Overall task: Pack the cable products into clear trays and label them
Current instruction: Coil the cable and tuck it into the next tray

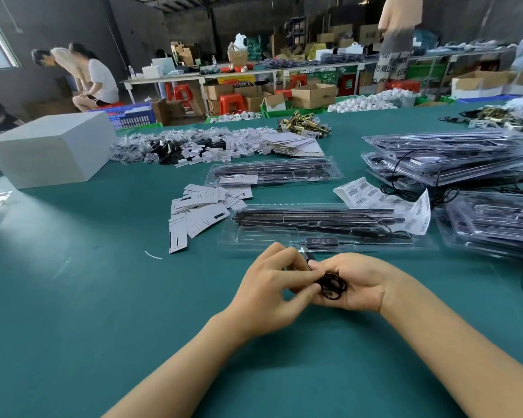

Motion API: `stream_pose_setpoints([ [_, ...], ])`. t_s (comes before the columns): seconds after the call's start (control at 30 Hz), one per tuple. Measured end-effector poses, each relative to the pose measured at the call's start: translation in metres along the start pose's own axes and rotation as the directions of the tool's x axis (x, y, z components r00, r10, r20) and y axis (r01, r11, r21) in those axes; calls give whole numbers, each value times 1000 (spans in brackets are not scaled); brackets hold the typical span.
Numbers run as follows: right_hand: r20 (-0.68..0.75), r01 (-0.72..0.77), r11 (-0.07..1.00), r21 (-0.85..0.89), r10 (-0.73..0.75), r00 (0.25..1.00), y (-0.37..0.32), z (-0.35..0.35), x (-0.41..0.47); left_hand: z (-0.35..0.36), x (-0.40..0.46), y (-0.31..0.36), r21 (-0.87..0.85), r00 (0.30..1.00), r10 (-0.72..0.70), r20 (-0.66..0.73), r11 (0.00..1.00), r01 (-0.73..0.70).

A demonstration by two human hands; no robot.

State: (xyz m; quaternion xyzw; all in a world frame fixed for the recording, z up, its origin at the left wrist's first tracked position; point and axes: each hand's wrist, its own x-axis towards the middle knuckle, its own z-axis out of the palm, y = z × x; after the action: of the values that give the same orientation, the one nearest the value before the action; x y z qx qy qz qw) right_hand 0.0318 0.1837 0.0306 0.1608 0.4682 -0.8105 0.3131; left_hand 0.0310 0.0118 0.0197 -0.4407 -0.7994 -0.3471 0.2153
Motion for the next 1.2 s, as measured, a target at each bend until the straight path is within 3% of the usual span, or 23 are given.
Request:
stream_pose_setpoints([
  [0.17, 55, -56, 992, 110, 50, 997, 2, 2, 1, -5, -1, 0, -24, 998, -13, 63, 1000, 14],
  [0.37, 46, -78, 995, 61, 75, 996, 6, 7, 1, -10, -2, -8, -52, 983, -23, 184, 998, 33],
  [0.47, 21, -96, 986, 135, 94, 995, 5, 6, 1, -9, 1, -11, -119, 990, -136, 26, 983, 138],
  [0.57, 21, -119, 979, 163, 117, 993, 1, 2, -1, -21, 4, -33, 71, 940, -257, -223, 958, 279],
  [0.6, 40, -122, 979, 165, 117, 992, 0, 1, -3, -27, 4, -43, 184, 941, -266, -208, 934, 305],
  [0.67, 81, -124, 977, 175, 111, 991, -2, 0, -3, -35, 0, -61, 379, 946, -325, -2, 875, 301],
  [0.73, 112, -119, 978, 173, 100, 989, -3, 0, -2, -35, -4, -71, 439, 889, -411, 200, 849, 294],
  [0.77, 121, -114, 979, 170, 94, 988, -2, 0, -2, -34, -6, -73, 416, 873, -435, 222, 852, 319],
  [0.9, 126, -67, 988, 139, 49, 991, -1, -1, -1, -35, -6, -73, 414, 880, -476, -12, 798, 437],
  [0.97, 109, -30, 992, 123, 16, 994, -1, 0, -1, -35, -5, -70, 546, 894, -448, -4, 748, 377],
  [1.07, -30, 104, 995, -4, -104, 994, -2, 0, 0, -35, -5, -54, 704, 930, -365, 29, 668, 241],
  [1.2, -124, 282, 949, -138, -299, 946, 2, 4, 7, -32, -2, -28, 810, 929, -364, 74, 565, 157],
])
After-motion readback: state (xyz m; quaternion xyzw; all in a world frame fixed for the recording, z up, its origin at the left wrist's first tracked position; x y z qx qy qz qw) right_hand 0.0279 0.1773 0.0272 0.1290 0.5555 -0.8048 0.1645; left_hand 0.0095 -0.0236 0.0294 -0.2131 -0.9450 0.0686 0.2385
